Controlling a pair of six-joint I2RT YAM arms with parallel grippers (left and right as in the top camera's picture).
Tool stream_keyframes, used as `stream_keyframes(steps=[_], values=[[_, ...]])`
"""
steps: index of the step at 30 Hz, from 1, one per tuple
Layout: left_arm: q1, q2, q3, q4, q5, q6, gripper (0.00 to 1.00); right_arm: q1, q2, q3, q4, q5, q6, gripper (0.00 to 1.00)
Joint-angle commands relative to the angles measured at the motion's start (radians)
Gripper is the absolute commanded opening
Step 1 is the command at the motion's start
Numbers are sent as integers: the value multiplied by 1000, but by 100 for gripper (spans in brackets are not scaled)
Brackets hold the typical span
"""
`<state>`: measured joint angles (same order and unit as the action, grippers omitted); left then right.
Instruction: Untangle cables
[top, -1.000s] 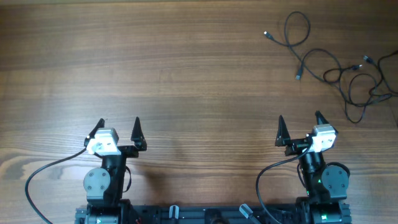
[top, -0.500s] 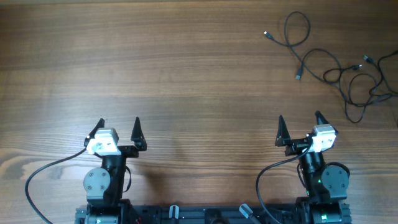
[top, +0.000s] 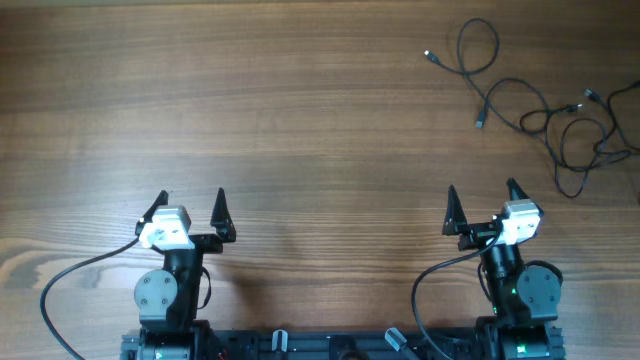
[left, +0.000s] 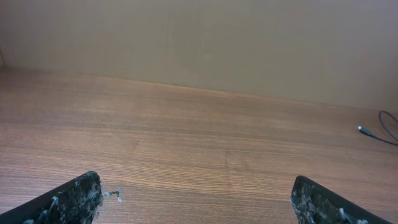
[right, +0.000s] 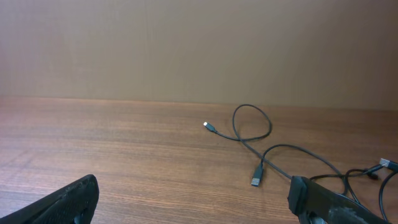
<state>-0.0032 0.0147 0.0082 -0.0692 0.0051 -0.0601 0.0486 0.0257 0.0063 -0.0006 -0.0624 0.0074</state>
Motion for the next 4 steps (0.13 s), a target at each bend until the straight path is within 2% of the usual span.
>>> stream_keyframes(steps=[1, 4], values=[[8, -8, -2, -6, 5, 19, 100, -4, -21, -1, 1, 10, 19, 100], [8, -8, -2, -7, 5, 19, 100, -4, -21, -1, 1, 10, 19, 100]])
